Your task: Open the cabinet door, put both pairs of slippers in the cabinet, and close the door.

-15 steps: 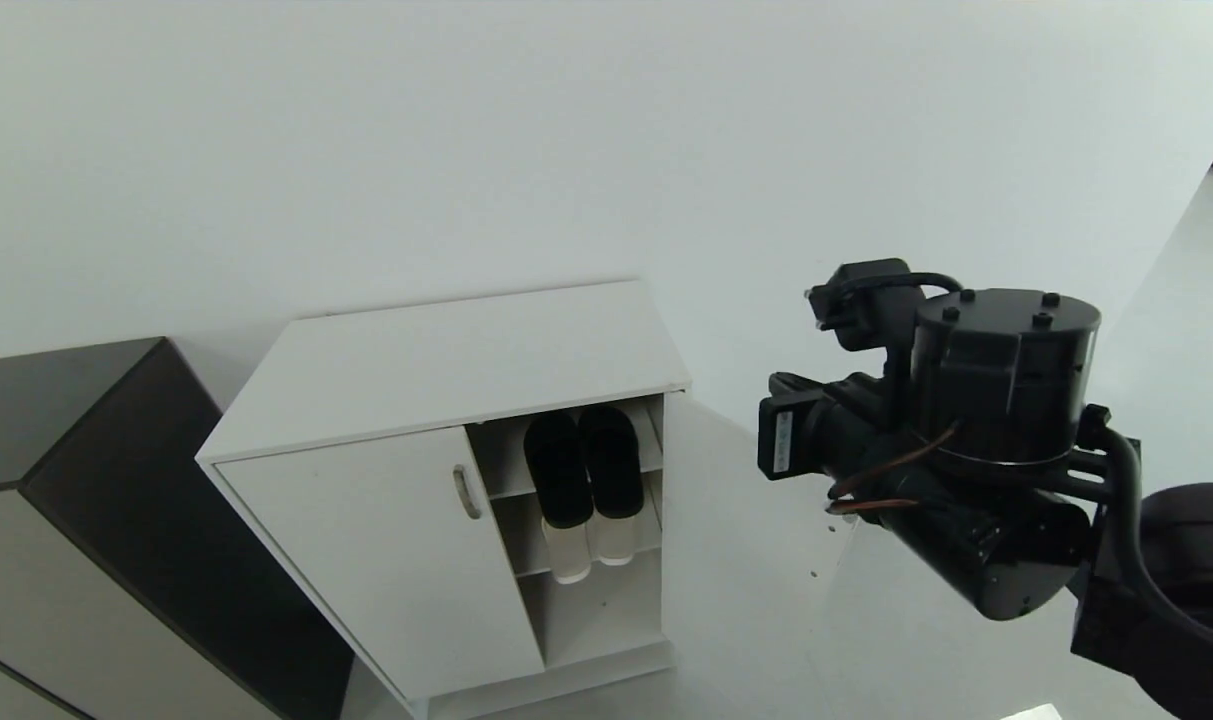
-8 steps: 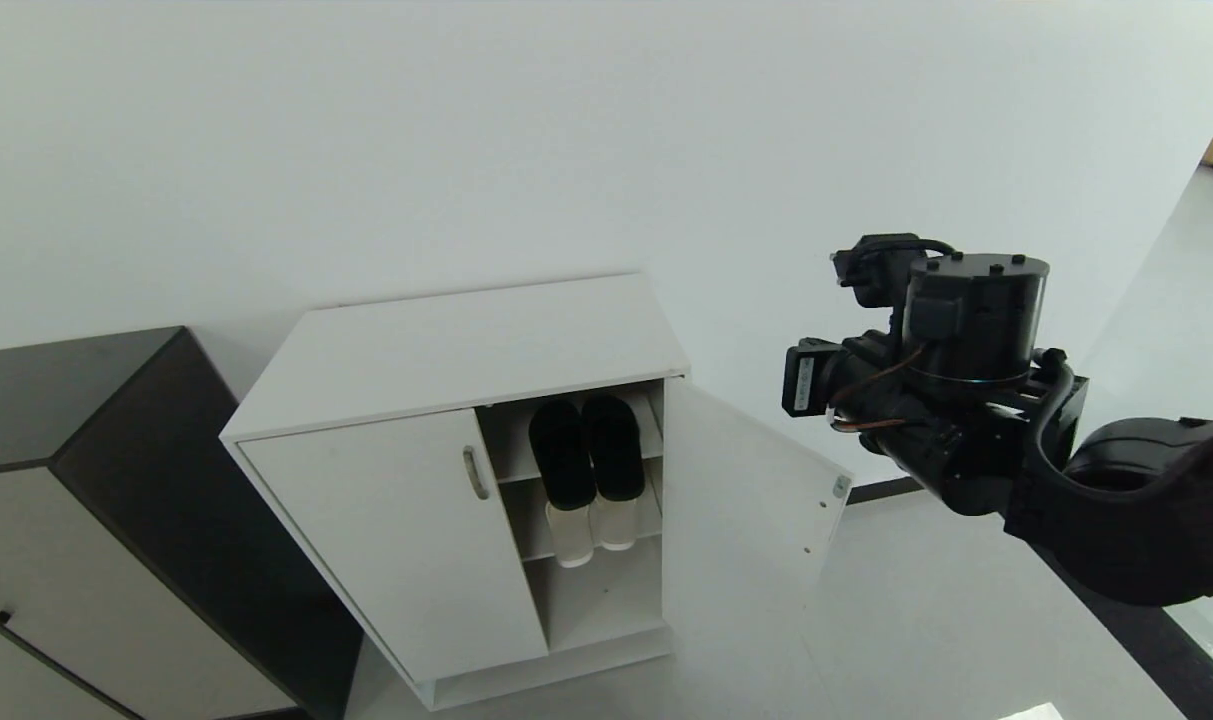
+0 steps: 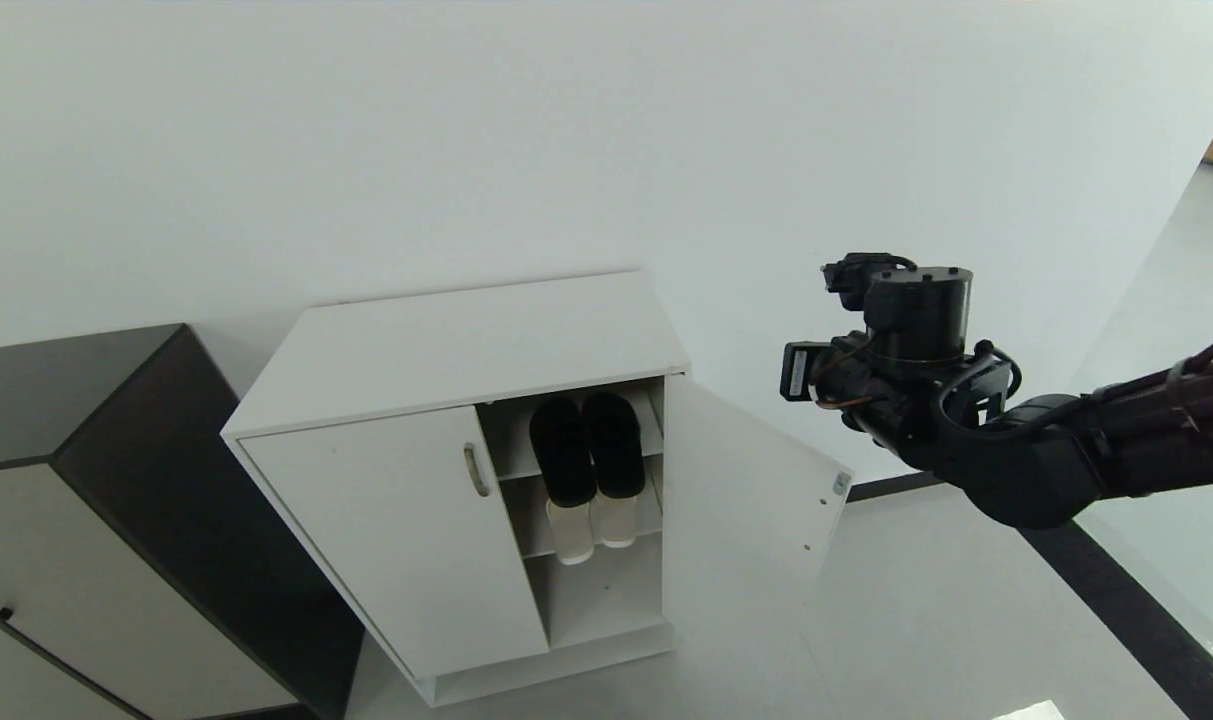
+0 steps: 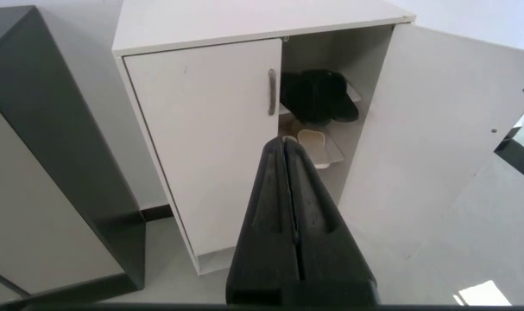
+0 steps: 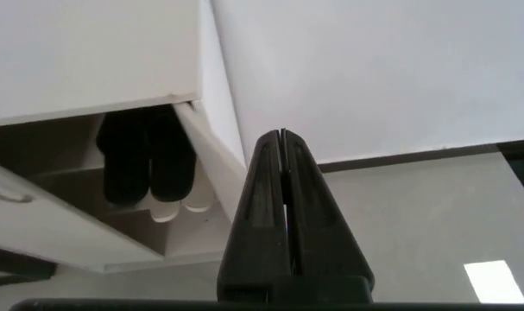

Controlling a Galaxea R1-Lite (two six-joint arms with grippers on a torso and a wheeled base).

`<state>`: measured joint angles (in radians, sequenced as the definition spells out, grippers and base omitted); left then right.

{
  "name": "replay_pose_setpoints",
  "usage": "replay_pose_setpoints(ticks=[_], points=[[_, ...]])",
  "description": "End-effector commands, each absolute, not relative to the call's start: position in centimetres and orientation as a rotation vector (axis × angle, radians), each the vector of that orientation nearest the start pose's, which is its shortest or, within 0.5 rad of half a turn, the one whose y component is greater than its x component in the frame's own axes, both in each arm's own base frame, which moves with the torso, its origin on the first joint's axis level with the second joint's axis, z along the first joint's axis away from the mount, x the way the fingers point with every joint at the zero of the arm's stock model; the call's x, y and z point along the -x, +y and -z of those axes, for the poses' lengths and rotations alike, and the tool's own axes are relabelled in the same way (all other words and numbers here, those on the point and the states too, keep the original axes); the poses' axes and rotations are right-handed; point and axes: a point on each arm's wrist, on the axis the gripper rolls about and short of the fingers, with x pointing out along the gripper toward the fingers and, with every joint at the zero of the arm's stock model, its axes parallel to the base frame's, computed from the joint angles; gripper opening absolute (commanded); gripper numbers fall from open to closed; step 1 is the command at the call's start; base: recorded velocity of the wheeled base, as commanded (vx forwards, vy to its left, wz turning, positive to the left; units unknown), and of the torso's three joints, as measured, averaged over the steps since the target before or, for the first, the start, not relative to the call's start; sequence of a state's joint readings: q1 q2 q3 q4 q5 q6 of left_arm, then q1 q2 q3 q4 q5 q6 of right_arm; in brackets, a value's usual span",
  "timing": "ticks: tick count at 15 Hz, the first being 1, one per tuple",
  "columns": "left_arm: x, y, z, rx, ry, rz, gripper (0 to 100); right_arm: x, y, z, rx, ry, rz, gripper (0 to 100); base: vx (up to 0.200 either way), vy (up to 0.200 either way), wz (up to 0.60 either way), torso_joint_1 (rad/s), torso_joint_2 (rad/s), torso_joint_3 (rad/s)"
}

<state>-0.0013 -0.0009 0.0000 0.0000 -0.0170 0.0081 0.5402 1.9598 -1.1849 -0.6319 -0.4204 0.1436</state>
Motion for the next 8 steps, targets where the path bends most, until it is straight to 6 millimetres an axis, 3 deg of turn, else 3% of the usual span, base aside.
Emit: replay_pose_setpoints(ticks=[1, 8], points=[[2.3, 0.0, -7.5, -0.008, 0.000, 0.018, 0, -36.3, 18.9, -17.3, -0.062, 0.171, -0.074, 0, 0.000, 0.000, 0.00, 0.000, 0.00, 0.000], [2.3, 0.0, -7.5, -0.006, 0.000, 0.018, 0, -39.8, 18.3, -13.4, -0.039, 0.231, -0.028, 0, 0.000, 0.000, 0.00, 0.000, 0.00, 0.000]])
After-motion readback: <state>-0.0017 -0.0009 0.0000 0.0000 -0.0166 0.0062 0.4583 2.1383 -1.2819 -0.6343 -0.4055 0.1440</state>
